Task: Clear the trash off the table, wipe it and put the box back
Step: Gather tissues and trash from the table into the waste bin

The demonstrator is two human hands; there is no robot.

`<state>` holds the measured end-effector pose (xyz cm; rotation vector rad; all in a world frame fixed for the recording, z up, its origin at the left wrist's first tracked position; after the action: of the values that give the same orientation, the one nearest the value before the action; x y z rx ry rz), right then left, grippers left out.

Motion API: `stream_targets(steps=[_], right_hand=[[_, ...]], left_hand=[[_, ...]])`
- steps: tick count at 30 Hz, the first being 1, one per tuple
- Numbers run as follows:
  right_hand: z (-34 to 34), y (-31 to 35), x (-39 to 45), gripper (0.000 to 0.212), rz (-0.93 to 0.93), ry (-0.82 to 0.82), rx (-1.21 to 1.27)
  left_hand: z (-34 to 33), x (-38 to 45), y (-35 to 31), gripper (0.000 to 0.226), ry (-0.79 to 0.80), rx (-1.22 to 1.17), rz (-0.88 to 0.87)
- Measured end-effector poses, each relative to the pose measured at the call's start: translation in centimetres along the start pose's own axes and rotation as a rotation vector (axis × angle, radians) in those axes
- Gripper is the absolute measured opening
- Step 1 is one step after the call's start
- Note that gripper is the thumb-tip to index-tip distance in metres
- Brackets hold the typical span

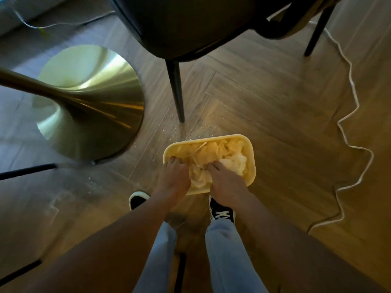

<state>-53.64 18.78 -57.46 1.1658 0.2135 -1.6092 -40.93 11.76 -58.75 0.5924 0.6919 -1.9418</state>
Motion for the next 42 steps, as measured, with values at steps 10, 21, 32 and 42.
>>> stream_targets(steps=[10, 21, 32, 42], right_hand=[[2.9, 0.5, -3.0, 0.05, -0.095, -0.016, 0.033], [7.0, 5.2, -8.5, 0.046, -0.034, -0.072, 0.074], [17.3, 17.0, -20.6, 0.034, 0.055, -0.328, 0.229], [28.7, 28.8, -33.0, 0.029, 0.154, -0.686, 0.376]], left_hand=[[2.7, -3.6, -0.8, 0.017, -0.077, -0.258, 0.159], [7.3, -12.7, -0.7, 0.009, -0.272, -0.481, 0.198], [21.4, -28.7, -2.8, 0.016, -0.384, -0.89, 0.134], [32.4, -40.0, -2.0, 0.029, -0.466, -0.98, 0.003]])
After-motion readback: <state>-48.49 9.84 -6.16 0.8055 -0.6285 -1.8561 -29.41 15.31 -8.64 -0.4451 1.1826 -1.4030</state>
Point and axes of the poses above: each hand's wrist, its own x-axis towards the middle knuckle, its own z-axis out of the back of the hand, y = z × x, the point moved 4 cm from there along x, towards the middle knuckle, and after that the axes turned 5 degrees about y, right-handed, at the moved point
